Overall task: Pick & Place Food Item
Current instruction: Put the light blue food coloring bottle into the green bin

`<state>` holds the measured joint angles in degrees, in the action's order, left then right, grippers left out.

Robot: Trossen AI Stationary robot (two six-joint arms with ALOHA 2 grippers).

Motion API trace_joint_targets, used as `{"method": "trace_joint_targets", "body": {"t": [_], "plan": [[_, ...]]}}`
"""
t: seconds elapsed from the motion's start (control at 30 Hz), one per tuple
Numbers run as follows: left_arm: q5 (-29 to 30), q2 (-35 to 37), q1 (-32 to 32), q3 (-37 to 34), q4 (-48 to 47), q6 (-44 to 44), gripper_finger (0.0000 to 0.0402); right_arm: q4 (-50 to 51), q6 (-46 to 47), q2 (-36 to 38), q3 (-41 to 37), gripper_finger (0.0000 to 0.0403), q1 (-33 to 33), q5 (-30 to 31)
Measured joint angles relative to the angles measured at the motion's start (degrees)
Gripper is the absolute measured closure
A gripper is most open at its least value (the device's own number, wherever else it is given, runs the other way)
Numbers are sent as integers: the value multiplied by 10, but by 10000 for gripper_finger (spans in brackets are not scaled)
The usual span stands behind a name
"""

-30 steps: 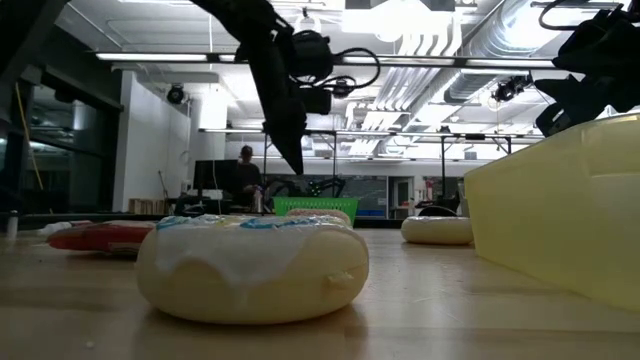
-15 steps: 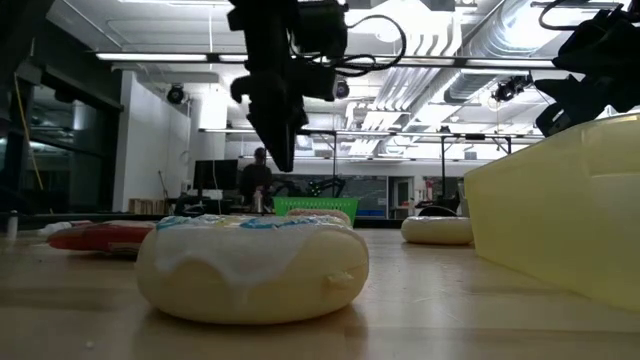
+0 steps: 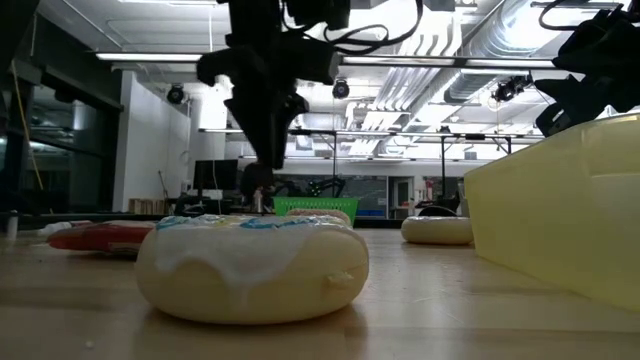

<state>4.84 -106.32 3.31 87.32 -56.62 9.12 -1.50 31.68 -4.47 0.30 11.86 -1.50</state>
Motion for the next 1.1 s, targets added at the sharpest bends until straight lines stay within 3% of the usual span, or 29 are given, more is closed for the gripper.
{"method": "trace_joint_targets", "body": {"t": [0.33,0.7,1.1], "plan": [[-18,0,17,-42,0,-14,298,0,0,0,0,302,0,0],[-22,0,16,-88,25,30,298,0,0,0,0,302,0,0],[-21,-3,16,-96,38,53,298,0,0,0,0,302,0,0]]}}
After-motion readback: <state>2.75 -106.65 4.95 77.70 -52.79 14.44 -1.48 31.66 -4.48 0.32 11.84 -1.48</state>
